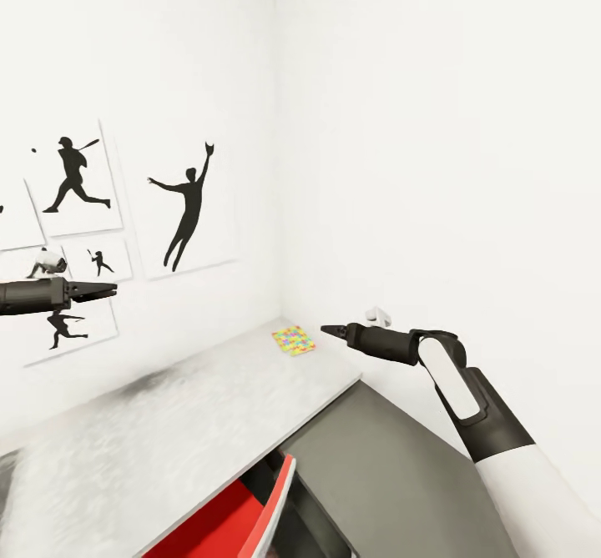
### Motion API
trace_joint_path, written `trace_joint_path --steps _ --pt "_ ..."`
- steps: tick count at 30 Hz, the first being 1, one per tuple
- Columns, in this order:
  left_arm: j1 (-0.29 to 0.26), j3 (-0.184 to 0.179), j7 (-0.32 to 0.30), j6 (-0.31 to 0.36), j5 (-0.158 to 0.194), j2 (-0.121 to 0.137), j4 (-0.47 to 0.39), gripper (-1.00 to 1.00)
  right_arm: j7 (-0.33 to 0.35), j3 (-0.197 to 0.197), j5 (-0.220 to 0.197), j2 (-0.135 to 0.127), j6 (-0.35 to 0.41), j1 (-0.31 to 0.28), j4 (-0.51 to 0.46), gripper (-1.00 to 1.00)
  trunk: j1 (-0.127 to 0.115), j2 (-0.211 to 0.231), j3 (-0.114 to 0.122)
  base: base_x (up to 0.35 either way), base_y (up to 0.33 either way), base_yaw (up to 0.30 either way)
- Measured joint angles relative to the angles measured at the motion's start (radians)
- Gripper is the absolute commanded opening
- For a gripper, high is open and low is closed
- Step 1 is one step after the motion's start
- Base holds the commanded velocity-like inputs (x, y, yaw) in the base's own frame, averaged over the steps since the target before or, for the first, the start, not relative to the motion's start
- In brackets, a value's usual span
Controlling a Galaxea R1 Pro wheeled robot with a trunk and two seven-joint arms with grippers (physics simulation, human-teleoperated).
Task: Put all the toys in the child's room - the three board games (two on the bed and one on the table), the two jigsaw puzzles on the table, and the tennis ball on the table - inside the toy box on the table in the child's room.
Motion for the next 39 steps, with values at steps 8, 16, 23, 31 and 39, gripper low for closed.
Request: trace_joint_path --steps 8,16,23,31,39 --pt "0.0 -0.001 0.0 0.0 -0.001 -0.002 0.001 1.0 0.0 0.0 0.0 0.0 0.0 0.0 -0.001 1.0 0.0 0.0 0.0 0.038 0.011 0.0" --pt "0.0 0.0 0.0 0.0 -0.001 -0.002 0.001 1.0 0.0 0.0 0.0 0.002 0.0 0.0 0.001 1.0 0.0 0.0 0.0 0.024 0.03 0.0" --pt "0.0 0.0 0.0 0.0 -0.001 -0.002 0.001 1.0 -0.001 0.0 0.0 0.002 0.0 0.0 0.003 1.0 0.0 0.0 0.0 0.002 0.002 0.0" --pt "0.0 0.0 0.0 0.0 -0.001 -0.002 0.001 1.0 0.0 0.0 0.0 0.002 0.0 0.0 0.003 1.0 0.0 0.0 0.0 0.0 0.072 0.0" --pt "0.0 0.0 0.0 0.001 -0.001 -0.002 0.001 1.0 0.0 0.0 0.0 0.002 0.0 0.0 0.003 1.0 0.0 0.0 0.0 0.005 0.064 0.002"
